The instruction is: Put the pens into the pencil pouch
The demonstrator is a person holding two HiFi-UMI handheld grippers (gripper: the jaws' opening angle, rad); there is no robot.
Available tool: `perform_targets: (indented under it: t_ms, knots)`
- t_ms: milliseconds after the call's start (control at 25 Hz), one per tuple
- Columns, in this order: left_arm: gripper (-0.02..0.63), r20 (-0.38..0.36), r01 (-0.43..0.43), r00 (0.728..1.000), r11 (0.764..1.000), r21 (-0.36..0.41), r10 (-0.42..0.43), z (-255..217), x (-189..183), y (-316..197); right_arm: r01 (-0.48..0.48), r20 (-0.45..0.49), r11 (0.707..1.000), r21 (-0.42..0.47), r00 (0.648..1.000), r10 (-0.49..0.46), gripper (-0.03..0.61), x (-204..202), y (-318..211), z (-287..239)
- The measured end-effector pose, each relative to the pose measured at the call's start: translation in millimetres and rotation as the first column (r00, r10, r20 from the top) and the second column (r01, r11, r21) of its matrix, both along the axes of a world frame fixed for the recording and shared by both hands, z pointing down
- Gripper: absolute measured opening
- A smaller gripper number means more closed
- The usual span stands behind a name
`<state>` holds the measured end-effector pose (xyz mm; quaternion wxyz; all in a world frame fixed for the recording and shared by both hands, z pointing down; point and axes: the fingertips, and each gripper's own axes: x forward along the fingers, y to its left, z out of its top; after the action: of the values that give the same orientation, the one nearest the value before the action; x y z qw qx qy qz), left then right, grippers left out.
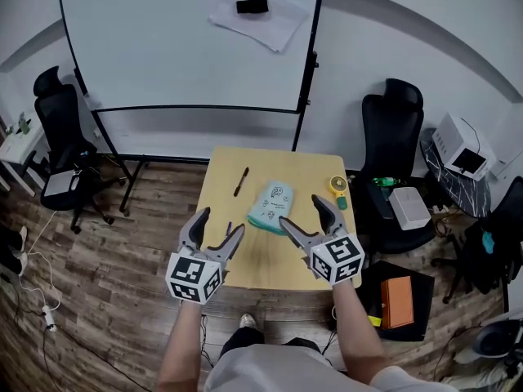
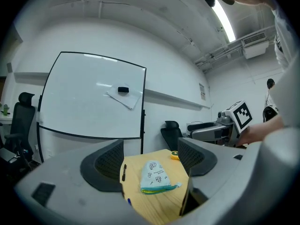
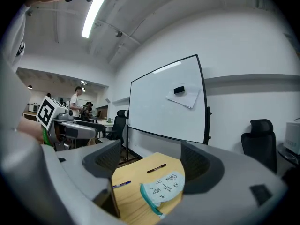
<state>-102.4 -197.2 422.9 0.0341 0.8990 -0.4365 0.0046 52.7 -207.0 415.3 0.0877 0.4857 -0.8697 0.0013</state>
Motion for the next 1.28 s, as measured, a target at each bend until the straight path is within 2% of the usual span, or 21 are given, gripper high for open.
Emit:
perform_targets:
  t_ms: [360,680,1040,1160,1280]
  knots:
    - [0.334,-0.012,-0.020,1.000,0.999,-0.041,0.019,18,-11,-31,0.001,-0.029,0.998,-0.056,1.000,-0.002,0.373,-15,-30,17]
    - [0.334,-0.008,0.007,1.000,0.998,-0.064,-0.008,27,-5,-36,0.038,-0.001,0.993,-0.111,0.999,-0.038,0.365,-14,-38,37]
    - [0.334,0.019,0.050,0.999,0.994,-0.093,-0.048,34,-1,-43,0.083,0.007,0.989,-0.125,0.997,-0.083,0.354,-11,-54,44]
    - [0.334,0.025,0.059,0.998,0.993,-0.104,-0.056,39,1,-44,0.086,-0.015,0.986,-0.143,0.996,-0.090,0.344,-7,-60,52]
    - [0.334,0.034,0.058,0.998,0.991,-0.119,-0.055,48,7,-46,0.074,-0.057,0.977,-0.200,0.995,-0.087,0.334,2,-64,78]
